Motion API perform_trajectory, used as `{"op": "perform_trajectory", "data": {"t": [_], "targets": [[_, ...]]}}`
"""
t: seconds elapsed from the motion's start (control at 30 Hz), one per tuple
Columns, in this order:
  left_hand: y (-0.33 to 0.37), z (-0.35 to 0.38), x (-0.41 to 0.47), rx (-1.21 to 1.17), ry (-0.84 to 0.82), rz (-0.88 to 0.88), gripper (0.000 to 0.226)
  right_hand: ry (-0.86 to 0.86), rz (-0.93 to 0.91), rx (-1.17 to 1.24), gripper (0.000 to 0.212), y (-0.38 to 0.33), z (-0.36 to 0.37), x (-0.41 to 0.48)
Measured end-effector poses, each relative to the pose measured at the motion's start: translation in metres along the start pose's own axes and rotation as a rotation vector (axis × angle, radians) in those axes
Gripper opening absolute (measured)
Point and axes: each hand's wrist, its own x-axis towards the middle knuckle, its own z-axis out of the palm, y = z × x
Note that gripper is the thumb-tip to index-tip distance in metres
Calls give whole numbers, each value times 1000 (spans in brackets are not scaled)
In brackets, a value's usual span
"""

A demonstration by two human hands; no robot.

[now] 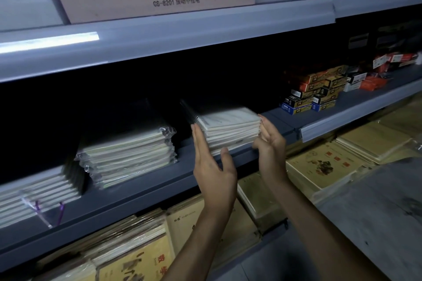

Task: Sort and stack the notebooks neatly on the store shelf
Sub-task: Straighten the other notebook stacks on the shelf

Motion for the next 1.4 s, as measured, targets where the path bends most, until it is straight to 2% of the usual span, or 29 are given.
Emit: {"op": "perform_trajectory", "data": {"t": [0.17, 0.3, 0.4, 0.5, 0.6, 0.7, 0.77, 0.87, 1.0, 1.17, 1.27, 1.4], "targets": [[-2, -5, 1, 10, -37, 5, 74, -29, -39, -151, 67, 0, -2, -5], [9, -16, 3, -23, -110, -62, 75, -74, -40, -320, 69, -5, -8, -3], [15, -22, -8, 174, -102, -159, 74, 43, -134, -536, 68, 2, -9, -9], [11, -26, -23, 539, -79, -65, 71, 77, -114, -633, 67, 7, -10, -15], [6, -26, -30, 603, -80, -71, 61, 133, -25, -526, 60, 10, -10, -10], [0, -22, -32, 547, -5, -93, 68, 177, 49, -294, 53, 17, -8, -4], [-3, -20, -32, 490, 54, -117, 70, 230, 59, -228, 46, 18, -6, -3], [-7, -18, -32, 455, 80, -125, 69, 248, 38, -189, 50, 22, -1, -9], [-10, -17, -34, 461, 73, -139, 67, 226, 10, -143, 54, 29, 1, -14], [-10, -19, -25, 487, 110, -83, 44, 149, -29, -178, 32, 25, -12, -7], [-8, -25, -12, 509, 119, -66, 38, 42, 18, -162, 28, 22, -28, 0], [-8, -24, -4, 452, 186, -87, 39, 40, 46, -111, 24, 18, -32, 1]]}}
